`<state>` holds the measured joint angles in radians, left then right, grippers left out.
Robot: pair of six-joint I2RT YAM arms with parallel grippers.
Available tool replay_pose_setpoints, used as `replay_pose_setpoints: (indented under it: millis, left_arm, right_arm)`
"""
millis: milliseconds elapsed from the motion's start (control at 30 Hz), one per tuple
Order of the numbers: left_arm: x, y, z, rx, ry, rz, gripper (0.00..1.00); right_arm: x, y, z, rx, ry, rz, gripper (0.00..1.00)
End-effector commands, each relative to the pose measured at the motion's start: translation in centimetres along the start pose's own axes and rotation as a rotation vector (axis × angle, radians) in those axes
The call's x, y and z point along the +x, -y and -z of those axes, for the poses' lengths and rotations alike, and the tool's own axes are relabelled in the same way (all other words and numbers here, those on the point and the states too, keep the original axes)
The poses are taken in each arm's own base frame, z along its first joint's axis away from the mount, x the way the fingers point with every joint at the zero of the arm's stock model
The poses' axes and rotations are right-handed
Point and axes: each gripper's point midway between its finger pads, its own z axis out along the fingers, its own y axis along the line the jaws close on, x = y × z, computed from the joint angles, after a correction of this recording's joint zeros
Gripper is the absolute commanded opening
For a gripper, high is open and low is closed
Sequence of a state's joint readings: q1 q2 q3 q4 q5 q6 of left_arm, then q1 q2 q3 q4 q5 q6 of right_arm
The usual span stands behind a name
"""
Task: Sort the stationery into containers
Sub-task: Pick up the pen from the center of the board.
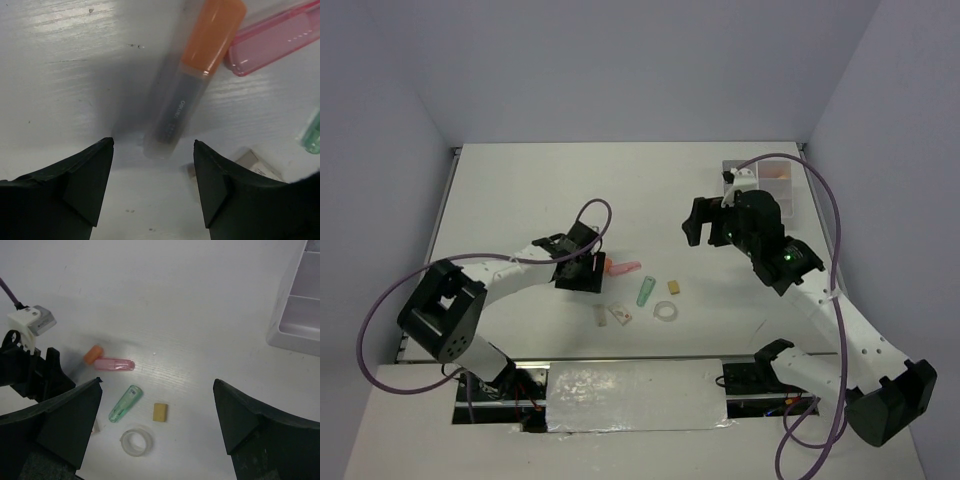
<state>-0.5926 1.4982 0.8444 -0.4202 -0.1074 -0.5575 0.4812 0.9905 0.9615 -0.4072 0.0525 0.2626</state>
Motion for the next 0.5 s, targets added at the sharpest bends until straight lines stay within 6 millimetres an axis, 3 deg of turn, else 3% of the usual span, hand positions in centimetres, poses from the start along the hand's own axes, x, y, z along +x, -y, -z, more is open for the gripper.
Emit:
replay_pose_setpoints:
  millis: [0,100,300,400,433,467]
  left_arm:
    - [-1.5,0.1,-0.8,-0.023,0.036,0.008,0.77]
    - [-1.0,-0.4,-2.1,-0.059,0.007,-0.001,0.75]
    - [-0.4,-1.0,-3.2,-0.109,-0.020,-0.022,0.63]
    - [0.0,-1.1,-3.5,-0.116,-0.034,-0.025,0.45]
    - [0.1,-1.3,-3.6,-0.123,-0.037,-0.025,0.29]
    - [0.1,-1.4,-3.5,-0.133,-0.035,-0.021,0.22]
  right_arm:
    - [-0.4,-0.4,1.1,-0.031,0.033,0.025,1.00]
    - [-0.6,-0.9,1.5,-0.060,0.052,0.030,1.00]
    - [-0.5,-1.1,1.5,-0.073,0.053,0.034,1.00]
    - [-0.5,-1.0,1.5,-0.071,0.054,0.038,1.00]
    - [-0.5,-1.0,1.5,-0.072,0.055,0.038,1.00]
    - [-0.4,-1.0,1.4,-0.073,0.058,0.039,1.00]
